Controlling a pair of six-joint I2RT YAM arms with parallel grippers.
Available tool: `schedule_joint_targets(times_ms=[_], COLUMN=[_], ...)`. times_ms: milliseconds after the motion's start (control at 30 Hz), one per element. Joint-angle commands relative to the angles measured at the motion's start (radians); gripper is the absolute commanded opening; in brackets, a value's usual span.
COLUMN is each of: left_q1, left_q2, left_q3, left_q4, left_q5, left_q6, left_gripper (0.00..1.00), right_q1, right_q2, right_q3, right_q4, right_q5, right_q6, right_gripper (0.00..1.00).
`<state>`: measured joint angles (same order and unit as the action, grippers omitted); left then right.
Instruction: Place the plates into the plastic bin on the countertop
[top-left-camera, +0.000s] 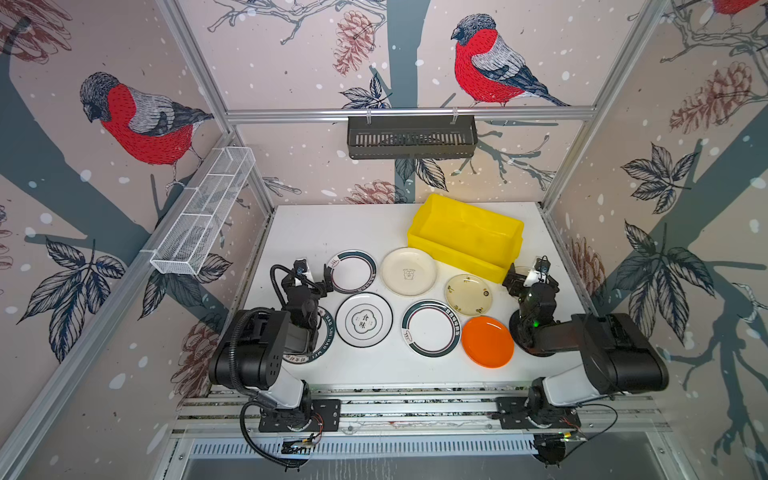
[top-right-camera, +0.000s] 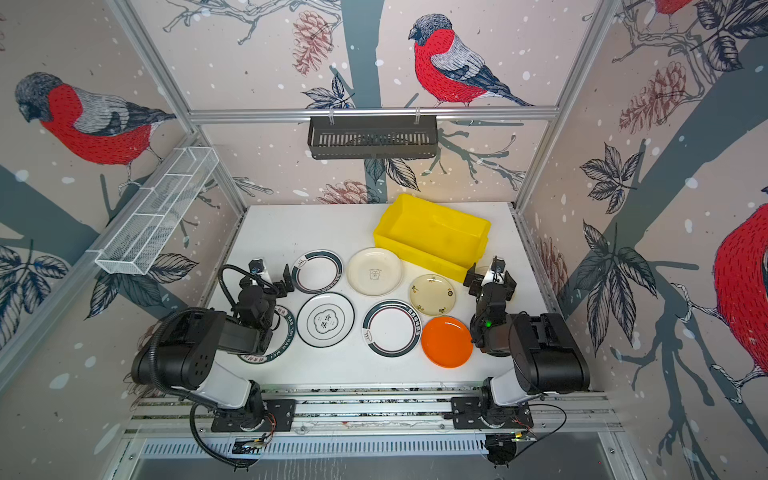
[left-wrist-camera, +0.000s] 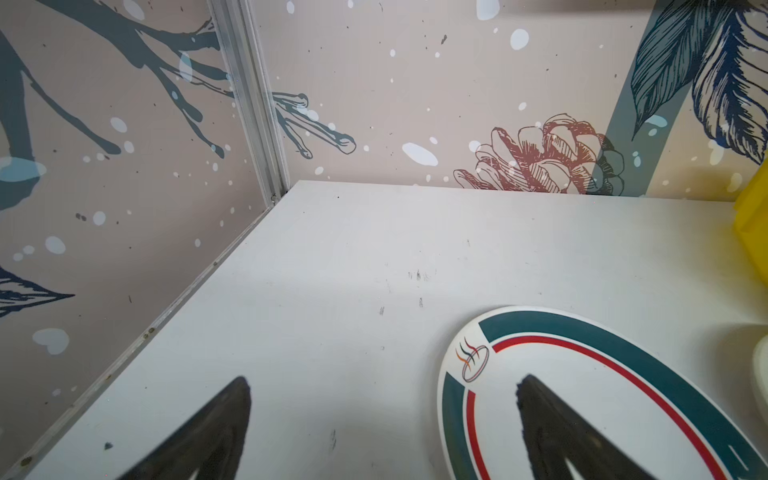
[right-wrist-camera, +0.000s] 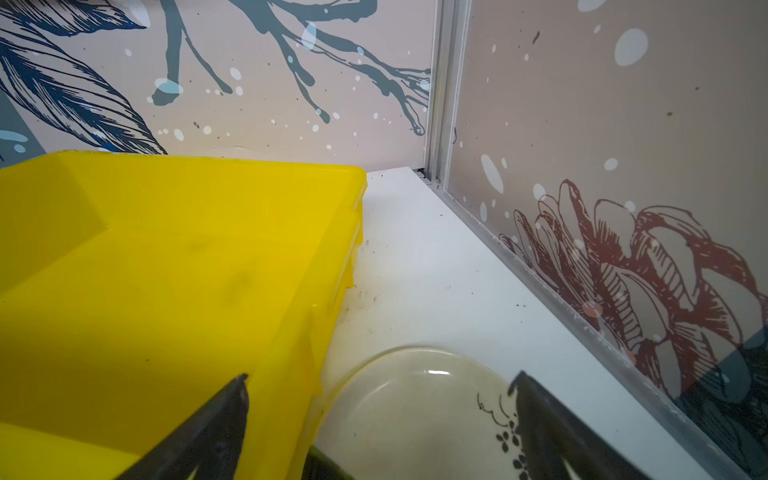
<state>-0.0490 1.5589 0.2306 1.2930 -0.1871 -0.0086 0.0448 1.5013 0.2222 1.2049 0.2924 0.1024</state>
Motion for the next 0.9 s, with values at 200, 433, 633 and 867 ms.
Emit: schedule_joint_targets(times_ms=[200,433,633,867], left_q1=[-0.001,-0.001,0.004,0.017], left_q2=[-0.002,-0.001,-0.001,-0.002], left_q3=[0.001,0.001,0.001,0.003], left_q4=[0.022,0.022,0.020,0.016], left_q5=[0.004,0.004,0.010,0.035], left_q6=[0.014,0.015,0.012,0.004], left_gripper=[0.98,0.99,0.99,0.99], right_q1=[0.001,0.000,-0.007,-0.008], right_q2=[0.000,0.000,0.002,-0.001], right_q3=[0.004,0.005,0.008,0.008], right_q4=[0.011,0.009,0.004,0.002], right_q5=[-0.002,-0.004,-0.022,-0.022], right_q6=[0.000,0.000,0.003,0.003], right_gripper=[0.99,0.99,0.99,0.99])
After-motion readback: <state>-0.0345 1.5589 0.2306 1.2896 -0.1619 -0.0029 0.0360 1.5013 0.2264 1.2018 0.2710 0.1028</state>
